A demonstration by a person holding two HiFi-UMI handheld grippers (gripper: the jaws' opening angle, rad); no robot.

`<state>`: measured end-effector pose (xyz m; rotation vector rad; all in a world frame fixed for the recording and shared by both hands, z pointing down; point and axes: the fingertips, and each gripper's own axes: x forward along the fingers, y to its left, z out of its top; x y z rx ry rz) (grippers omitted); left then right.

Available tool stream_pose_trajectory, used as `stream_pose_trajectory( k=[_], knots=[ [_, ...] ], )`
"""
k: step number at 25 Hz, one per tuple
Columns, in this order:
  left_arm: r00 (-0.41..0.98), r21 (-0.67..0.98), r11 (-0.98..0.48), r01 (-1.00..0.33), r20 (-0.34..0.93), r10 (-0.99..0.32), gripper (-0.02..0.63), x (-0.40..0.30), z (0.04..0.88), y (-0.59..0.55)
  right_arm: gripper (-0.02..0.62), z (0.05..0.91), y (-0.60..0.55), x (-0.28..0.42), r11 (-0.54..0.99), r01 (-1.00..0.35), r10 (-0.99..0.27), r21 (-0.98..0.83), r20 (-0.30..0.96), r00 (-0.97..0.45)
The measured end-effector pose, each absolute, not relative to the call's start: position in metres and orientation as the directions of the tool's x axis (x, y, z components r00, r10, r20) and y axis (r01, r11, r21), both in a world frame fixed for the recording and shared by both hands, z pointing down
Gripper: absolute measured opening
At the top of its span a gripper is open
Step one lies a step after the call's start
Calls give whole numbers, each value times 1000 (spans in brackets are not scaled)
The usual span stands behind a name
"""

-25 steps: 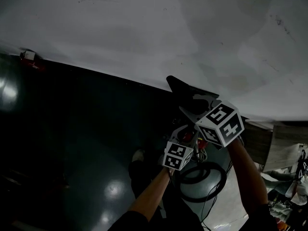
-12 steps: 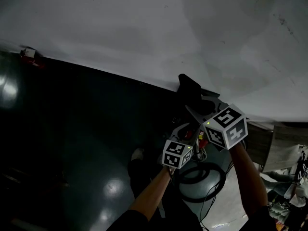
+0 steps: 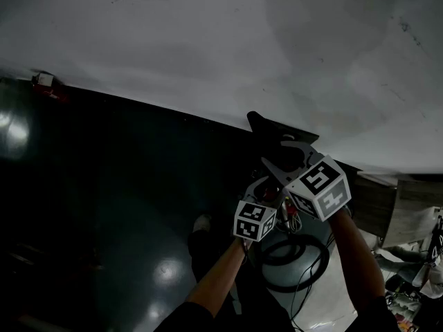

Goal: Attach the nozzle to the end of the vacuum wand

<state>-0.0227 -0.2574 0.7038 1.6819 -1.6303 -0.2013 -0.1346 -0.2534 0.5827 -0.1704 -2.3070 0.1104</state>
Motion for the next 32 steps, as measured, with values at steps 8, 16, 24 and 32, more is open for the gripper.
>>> stream_pose_trajectory(
  k=[8,16,24,32],
  knots=[
    [160,592,110,-798,385,-909,190,-29,703,-255,114,587,-251,-137,988,92,154,-125,735,-661],
    [167,586,100,-804,384,-908,190,-29,702,-257,115,587,-253,-134,989,78,143,-123,730,-669],
    [172,581,105,-807,402,-899,190,-27,705,-253,133,580,-257,-128,989,51,134,-137,711,-690],
    [181,566,112,-816,436,-882,192,-28,708,-245,133,567,-256,-122,987,20,123,-157,683,-720]
  ],
)
